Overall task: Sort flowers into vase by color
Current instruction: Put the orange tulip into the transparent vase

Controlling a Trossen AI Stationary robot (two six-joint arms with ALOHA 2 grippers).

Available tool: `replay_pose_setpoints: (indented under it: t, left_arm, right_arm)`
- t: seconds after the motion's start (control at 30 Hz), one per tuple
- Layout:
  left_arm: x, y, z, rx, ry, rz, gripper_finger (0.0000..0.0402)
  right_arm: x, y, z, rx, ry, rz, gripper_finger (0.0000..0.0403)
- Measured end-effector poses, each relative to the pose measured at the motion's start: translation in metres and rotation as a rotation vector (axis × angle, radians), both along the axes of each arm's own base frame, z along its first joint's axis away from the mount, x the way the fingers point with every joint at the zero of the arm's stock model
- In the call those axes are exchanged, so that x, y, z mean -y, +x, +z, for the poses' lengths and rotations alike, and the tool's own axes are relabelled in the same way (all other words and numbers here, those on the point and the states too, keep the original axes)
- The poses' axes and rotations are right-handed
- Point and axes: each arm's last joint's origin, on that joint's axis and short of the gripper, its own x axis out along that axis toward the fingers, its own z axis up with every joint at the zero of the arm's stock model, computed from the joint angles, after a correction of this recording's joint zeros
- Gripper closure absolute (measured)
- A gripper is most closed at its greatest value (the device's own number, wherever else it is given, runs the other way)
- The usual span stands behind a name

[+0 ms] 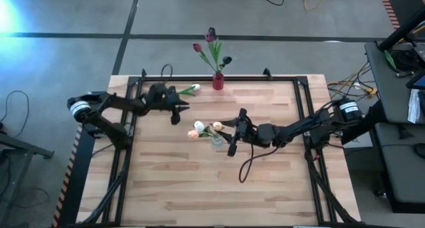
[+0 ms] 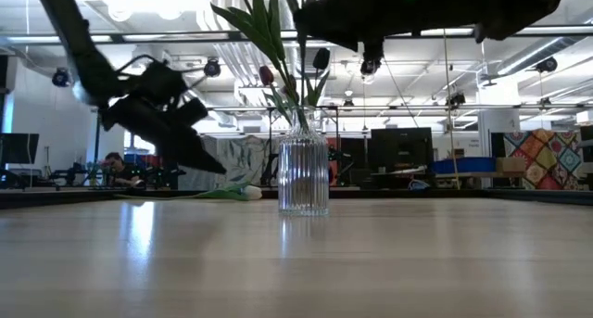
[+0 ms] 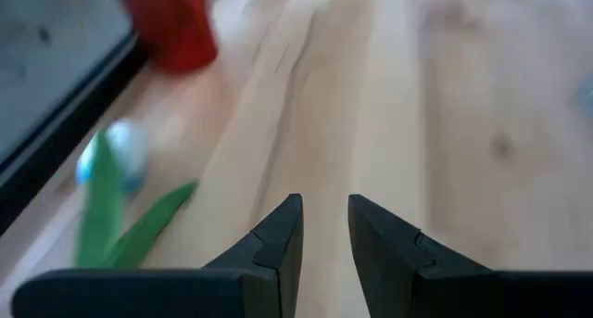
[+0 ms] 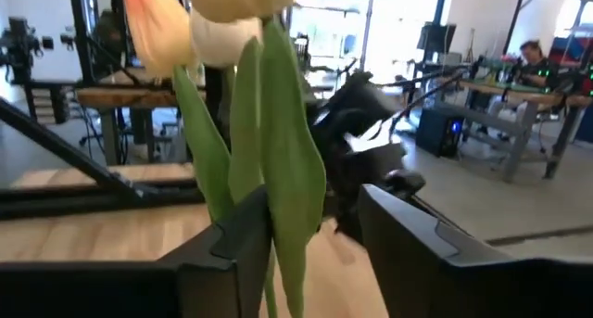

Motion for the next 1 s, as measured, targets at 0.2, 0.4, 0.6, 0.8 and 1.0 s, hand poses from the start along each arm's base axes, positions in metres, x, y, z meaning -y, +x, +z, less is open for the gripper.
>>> replay_pose_setpoints:
  t: [0.2, 0.4, 0.6, 0.8, 1.0]
  left_arm:
    - [-0.033, 0.002, 0.023, -0.243, -0.02, 0.085, 0.0326]
    - [-0.058, 0.008, 0.041, -0.332, 0.012, 0.158, 0.0326]
    - [-0.08, 0.021, 0.028, -0.474, -0.03, 0.175, 0.0312]
    - [-0.096, 0.031, 0.01, -0.65, -0.028, 0.202, 0.0264]
    - [-0.103, 0.036, 0.006, -0.692, -0.053, 0.196, 0.0245]
  right_arm:
    - [0.001, -0.007, 0.007, -0.052, 0.006, 0.0, 0.0219]
    - [0.0, -0.012, 0.013, -0.075, 0.0, 0.012, 0.0207]
    - [-0.007, -0.013, 0.012, -0.083, -0.011, 0.038, 0.0208]
    - [-0.012, -0.014, 0.012, -0.087, -0.027, 0.054, 0.0209]
    - [-0.012, -0.014, 0.012, -0.089, -0.036, 0.055, 0.0209]
